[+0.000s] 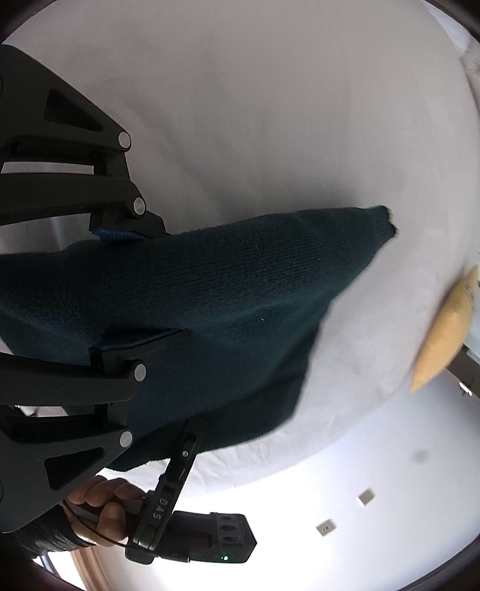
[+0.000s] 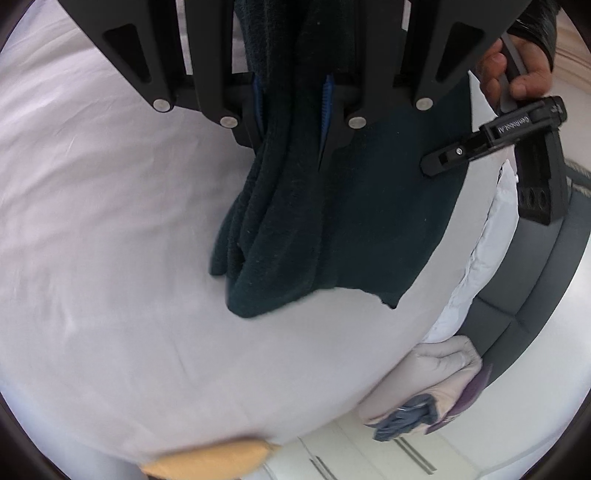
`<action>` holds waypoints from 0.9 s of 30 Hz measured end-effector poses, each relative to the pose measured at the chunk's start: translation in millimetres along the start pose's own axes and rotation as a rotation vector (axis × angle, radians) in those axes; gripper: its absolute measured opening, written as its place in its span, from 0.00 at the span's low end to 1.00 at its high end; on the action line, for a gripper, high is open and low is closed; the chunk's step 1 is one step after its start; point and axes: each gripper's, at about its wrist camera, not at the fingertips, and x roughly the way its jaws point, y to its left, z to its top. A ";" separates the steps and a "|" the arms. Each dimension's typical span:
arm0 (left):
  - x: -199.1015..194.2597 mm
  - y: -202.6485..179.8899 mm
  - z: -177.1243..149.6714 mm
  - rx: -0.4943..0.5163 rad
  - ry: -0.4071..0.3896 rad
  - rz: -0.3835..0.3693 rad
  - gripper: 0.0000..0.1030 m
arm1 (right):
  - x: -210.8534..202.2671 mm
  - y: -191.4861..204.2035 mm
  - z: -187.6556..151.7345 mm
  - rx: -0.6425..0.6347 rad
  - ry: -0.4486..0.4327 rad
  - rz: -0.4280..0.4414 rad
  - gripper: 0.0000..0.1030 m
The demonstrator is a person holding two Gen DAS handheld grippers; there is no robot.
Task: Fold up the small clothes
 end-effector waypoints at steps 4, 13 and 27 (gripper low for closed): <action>12.9 3.2 1.6 -0.034 -0.028 -0.026 0.49 | 11.4 -33.0 -8.3 0.124 -0.016 0.099 0.38; 35.3 -16.5 4.2 0.006 -0.043 0.065 0.63 | 18.0 -33.9 -11.3 0.120 -0.042 0.130 0.38; -70.1 -77.9 -36.0 0.186 -0.472 0.353 0.93 | -57.5 -0.8 -33.8 0.004 -0.200 -0.114 0.70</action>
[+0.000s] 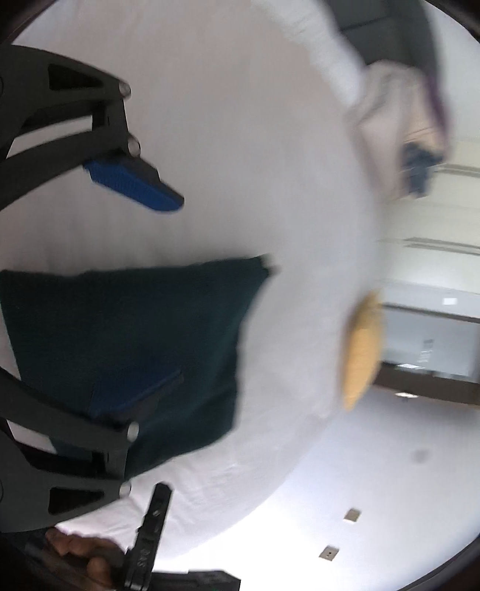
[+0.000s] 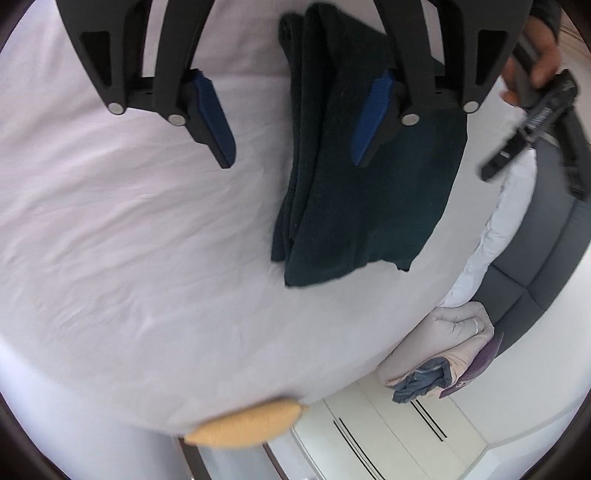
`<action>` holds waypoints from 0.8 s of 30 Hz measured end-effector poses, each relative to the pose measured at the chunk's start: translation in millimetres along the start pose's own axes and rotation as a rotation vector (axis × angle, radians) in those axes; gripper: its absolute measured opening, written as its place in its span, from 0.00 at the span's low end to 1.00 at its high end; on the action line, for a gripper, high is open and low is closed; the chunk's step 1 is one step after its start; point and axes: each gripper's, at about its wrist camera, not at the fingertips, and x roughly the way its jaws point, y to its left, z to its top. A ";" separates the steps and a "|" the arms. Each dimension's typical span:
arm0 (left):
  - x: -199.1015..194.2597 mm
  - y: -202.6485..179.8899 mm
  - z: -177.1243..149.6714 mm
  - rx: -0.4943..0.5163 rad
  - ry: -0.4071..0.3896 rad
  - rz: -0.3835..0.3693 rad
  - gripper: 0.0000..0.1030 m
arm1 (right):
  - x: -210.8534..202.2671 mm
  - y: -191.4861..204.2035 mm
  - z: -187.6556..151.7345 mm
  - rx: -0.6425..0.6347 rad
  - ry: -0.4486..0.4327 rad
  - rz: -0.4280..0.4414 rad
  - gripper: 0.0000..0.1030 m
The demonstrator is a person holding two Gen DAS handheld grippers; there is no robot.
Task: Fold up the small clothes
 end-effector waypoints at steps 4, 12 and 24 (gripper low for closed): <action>-55.3 -25.9 5.6 0.063 -0.209 0.135 1.00 | -38.6 23.9 -4.8 -0.073 -0.094 -0.069 0.80; -144.1 -46.7 4.9 0.067 -0.313 0.140 1.00 | -115.6 64.9 -13.9 -0.162 -0.329 -0.136 1.00; -195.7 -39.7 -1.7 0.026 -0.089 0.132 1.00 | -192.5 109.1 -21.9 -0.272 -0.439 -0.105 1.00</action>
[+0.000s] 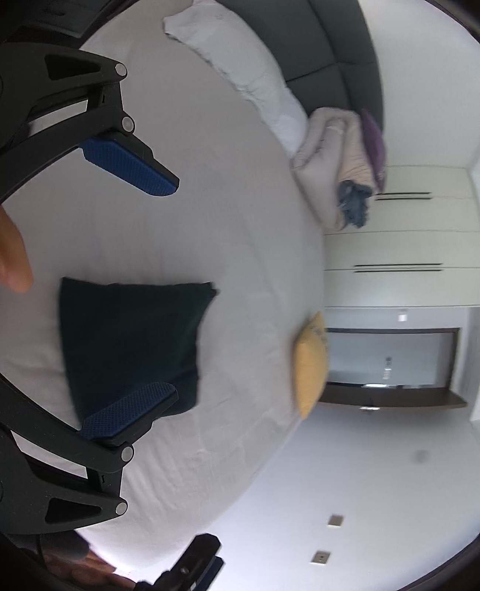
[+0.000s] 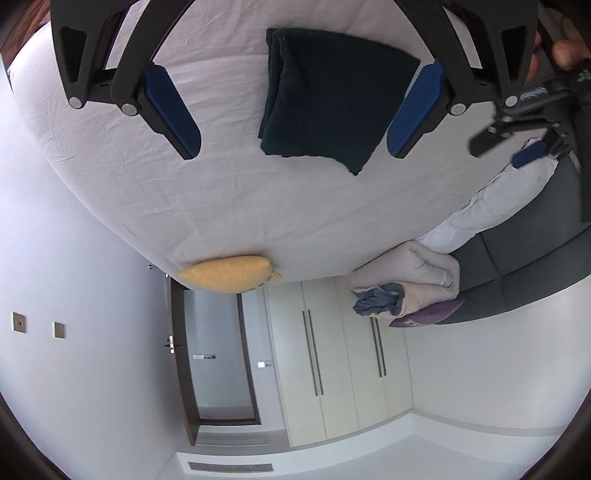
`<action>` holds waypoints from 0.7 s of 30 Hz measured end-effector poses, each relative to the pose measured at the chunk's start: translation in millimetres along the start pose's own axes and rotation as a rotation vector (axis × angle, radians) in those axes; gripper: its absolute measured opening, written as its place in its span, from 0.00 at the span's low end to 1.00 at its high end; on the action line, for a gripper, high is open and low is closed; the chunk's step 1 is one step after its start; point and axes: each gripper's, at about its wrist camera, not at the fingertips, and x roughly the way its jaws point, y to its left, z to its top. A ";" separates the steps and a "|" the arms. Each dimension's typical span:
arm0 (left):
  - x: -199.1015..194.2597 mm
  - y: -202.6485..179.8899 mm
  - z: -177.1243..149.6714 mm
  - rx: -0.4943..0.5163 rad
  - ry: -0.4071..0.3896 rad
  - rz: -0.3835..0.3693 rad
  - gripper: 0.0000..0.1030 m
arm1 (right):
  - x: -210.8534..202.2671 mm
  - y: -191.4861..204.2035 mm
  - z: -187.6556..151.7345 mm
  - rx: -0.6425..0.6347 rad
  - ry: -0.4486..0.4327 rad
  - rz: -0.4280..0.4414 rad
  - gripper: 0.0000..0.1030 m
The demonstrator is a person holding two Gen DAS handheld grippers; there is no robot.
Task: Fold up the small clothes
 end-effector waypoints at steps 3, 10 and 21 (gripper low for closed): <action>14.3 1.6 -8.6 -0.023 0.056 -0.005 1.00 | -1.7 5.3 -3.7 -0.023 0.047 -0.032 1.00; 42.2 1.1 -27.0 -0.014 0.095 0.003 1.00 | 15.4 -1.1 -26.8 0.029 0.174 -0.100 1.00; 81.0 19.5 -45.8 -0.049 0.170 0.010 1.00 | 43.5 5.7 -50.0 -0.003 0.256 -0.123 1.00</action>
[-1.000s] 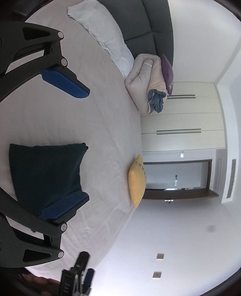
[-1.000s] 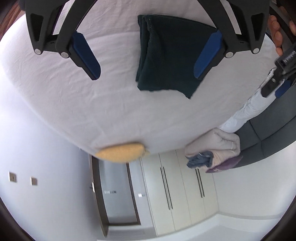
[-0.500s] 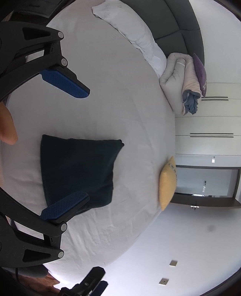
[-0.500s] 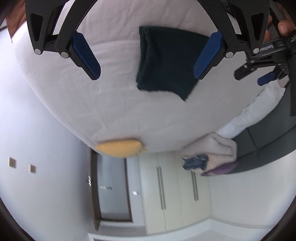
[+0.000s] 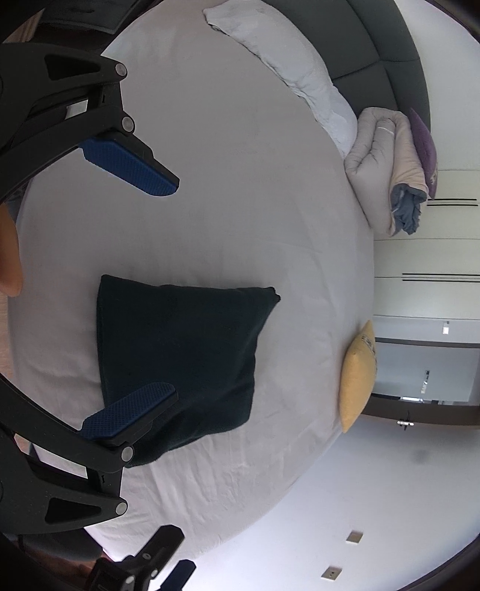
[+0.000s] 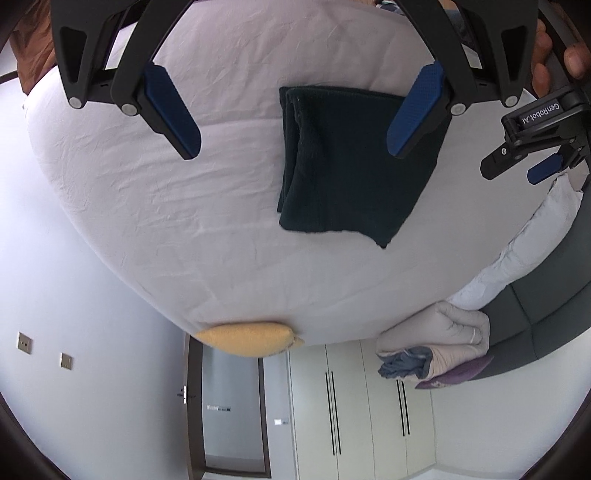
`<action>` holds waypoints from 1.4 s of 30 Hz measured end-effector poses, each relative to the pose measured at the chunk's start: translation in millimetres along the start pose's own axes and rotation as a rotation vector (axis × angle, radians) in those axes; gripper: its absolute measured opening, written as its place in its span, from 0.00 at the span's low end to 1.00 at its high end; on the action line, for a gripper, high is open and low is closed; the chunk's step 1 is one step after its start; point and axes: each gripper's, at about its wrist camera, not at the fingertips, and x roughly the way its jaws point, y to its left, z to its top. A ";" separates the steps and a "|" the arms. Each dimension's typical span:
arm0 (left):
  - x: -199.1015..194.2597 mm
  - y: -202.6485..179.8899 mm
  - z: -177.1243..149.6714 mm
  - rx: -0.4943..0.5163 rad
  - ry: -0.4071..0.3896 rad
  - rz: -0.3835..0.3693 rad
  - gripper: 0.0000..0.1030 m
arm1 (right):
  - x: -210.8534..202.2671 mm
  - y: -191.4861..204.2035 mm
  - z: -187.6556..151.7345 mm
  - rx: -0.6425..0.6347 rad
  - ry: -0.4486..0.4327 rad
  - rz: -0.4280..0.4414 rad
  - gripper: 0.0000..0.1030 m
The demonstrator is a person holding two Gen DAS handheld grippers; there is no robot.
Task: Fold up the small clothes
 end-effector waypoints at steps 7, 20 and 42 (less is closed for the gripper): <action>12.1 4.5 -6.4 -0.005 0.016 0.007 1.00 | 15.2 2.0 -10.1 0.007 0.064 -0.010 1.00; 24.5 5.2 -11.9 -0.011 0.027 0.019 1.00 | 24.1 -0.6 -14.4 0.005 0.098 -0.024 1.00; 29.6 3.8 -17.3 -0.012 0.034 0.018 1.00 | 27.5 -1.7 -16.3 0.012 0.113 -0.017 1.00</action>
